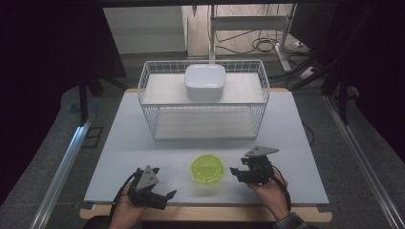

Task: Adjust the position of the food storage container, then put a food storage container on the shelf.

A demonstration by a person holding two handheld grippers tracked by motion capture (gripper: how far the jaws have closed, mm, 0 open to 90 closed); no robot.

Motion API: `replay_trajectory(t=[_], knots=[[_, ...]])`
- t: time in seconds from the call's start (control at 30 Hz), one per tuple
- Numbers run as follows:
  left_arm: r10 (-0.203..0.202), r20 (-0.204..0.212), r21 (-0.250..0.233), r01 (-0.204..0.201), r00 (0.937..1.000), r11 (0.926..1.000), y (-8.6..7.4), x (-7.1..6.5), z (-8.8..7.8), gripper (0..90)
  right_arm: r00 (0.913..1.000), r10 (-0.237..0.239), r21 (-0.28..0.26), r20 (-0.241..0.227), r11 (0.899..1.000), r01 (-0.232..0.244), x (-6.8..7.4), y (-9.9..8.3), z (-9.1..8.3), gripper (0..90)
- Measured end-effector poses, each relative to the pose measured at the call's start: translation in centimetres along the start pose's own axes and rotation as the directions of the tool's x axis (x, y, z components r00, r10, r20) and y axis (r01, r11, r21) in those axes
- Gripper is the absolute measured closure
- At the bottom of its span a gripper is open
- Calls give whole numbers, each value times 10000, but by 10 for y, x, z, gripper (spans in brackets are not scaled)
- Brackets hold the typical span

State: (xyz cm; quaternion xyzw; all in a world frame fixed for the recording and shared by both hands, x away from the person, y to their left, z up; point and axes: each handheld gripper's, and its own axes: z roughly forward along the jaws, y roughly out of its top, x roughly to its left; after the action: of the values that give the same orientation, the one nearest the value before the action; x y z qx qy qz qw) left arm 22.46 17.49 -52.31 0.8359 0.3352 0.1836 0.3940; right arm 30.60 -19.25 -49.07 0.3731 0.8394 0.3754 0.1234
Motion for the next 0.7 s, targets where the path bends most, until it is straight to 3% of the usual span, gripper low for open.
replay_trajectory(t=[0.07, 0.23, 0.33, 0.5, 0.7], knots=[[-57, -23, -18, 57, 10000, 10000, -2, 1, -2, 39, 9999, -101, -34, -38, 9999, 101, 0, -4, -3, 272], [-250, -36, -95, 250, 9997, 9996, -4, 3, -4, 39, 9993, -346, -109, 109, 9993, 347, 3, -13, -8, 167], [-166, -23, -64, 166, 9999, 9998, -3, 1, -3, 39, 9995, -299, -240, -58, 9993, 298, 4, -14, -8, 116], [-120, 12, -41, 120, 9999, 9999, -3, 1, -1, 38, 9988, -471, -339, -117, 9983, 467, 5, -13, -8, 73], [-166, 29, -79, 166, 9999, 9998, -3, 2, -2, 38, 9988, -324, -318, -359, 9990, 312, 6, -10, -7, 67]])
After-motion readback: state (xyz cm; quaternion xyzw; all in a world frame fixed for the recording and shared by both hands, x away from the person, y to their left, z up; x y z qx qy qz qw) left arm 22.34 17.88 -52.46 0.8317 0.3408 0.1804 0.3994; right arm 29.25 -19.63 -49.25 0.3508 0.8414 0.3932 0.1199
